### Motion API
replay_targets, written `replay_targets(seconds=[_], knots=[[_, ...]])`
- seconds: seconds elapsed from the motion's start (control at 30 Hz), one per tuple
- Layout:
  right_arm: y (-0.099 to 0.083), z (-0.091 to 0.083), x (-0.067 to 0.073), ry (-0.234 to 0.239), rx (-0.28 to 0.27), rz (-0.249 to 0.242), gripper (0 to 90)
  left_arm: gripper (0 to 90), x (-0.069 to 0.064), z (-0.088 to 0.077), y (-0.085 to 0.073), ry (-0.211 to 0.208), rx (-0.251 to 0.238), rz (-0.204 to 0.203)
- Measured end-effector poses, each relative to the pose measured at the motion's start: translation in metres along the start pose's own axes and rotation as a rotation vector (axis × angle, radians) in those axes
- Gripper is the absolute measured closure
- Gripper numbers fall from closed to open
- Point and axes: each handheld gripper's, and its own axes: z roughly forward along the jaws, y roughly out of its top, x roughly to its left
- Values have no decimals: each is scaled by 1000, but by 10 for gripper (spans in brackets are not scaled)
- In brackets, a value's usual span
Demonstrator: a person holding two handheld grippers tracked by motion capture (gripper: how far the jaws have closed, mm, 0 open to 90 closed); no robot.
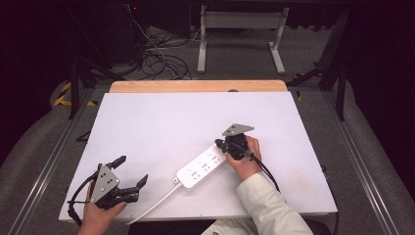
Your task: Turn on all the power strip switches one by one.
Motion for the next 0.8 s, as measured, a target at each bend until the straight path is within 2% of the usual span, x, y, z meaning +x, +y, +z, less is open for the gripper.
replay_targets(seconds=[0.07,0.13,0.17,0.23,0.33,0.67,0.8], knots=[[6,-8,2,20,-60,7,900,118,0,1,0,-2,-2,-7],[9,-12,3,30,-69,1,900,118,1,1,-1,-1,1,-9],[14,-17,9,37,-85,-29,900,118,1,1,-1,-1,1,-11],[17,-20,13,46,-90,-47,900,118,1,0,0,2,-2,-3],[19,-22,17,58,-102,-57,900,117,0,-1,0,2,-6,-6],[17,-15,24,104,-79,-66,900,117,1,0,0,3,-1,-1],[12,-4,29,121,-37,-81,900,118,0,-1,0,2,-4,-7]])
